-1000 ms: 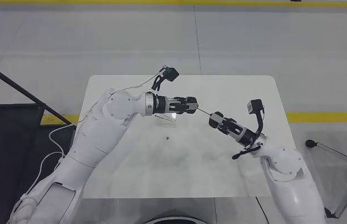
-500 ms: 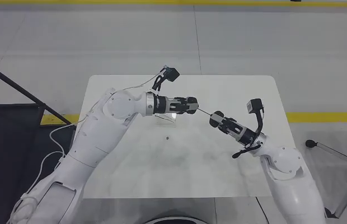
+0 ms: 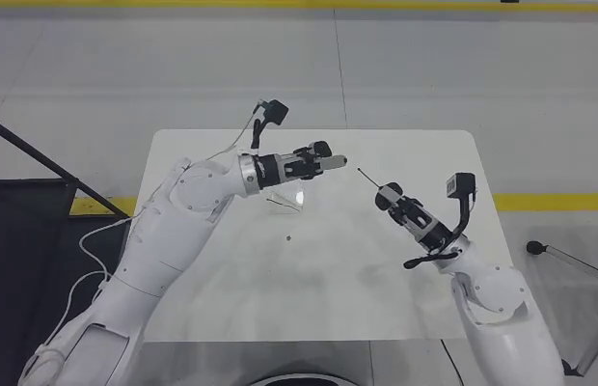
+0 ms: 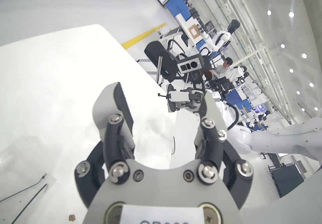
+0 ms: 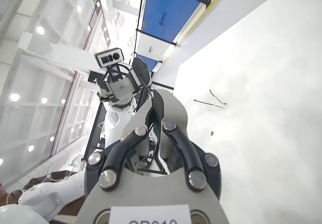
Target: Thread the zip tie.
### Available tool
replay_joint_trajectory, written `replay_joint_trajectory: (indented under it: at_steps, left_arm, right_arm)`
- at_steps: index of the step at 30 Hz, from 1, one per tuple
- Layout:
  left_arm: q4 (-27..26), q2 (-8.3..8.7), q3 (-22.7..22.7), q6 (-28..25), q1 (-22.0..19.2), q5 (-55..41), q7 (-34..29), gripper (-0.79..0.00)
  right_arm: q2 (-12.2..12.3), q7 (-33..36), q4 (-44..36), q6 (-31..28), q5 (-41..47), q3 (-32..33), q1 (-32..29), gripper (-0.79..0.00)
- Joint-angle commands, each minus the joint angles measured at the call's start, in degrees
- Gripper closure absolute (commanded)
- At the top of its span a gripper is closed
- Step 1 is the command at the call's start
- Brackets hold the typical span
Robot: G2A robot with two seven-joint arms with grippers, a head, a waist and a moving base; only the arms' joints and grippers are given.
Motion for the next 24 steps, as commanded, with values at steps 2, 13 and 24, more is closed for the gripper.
replay_joint_trajectory:
  at_steps: [2,13,24]
  left_arm:
    - [-1.99,-0.04,-0.2,0.37,1.75,1.97,4.18,-0.785]
    - [-2.72,-0.11,0.05,0.86,2.34,2.45,5.1,-0.785]
    - [-4.1,-1.01,2.27,3.76,4.62,5.21,13.04,-0.785]
  right_arm:
    - [-0.24,-3.53,-1.3,1.86,2.25,0.08,-0.99,0.0]
    - [-0.47,-4.55,-2.0,3.22,5.76,0.03,-1.19,0.0]
    - [-0.97,-9.88,-2.69,0.91,6.96,-0.63,-2.59,0.0]
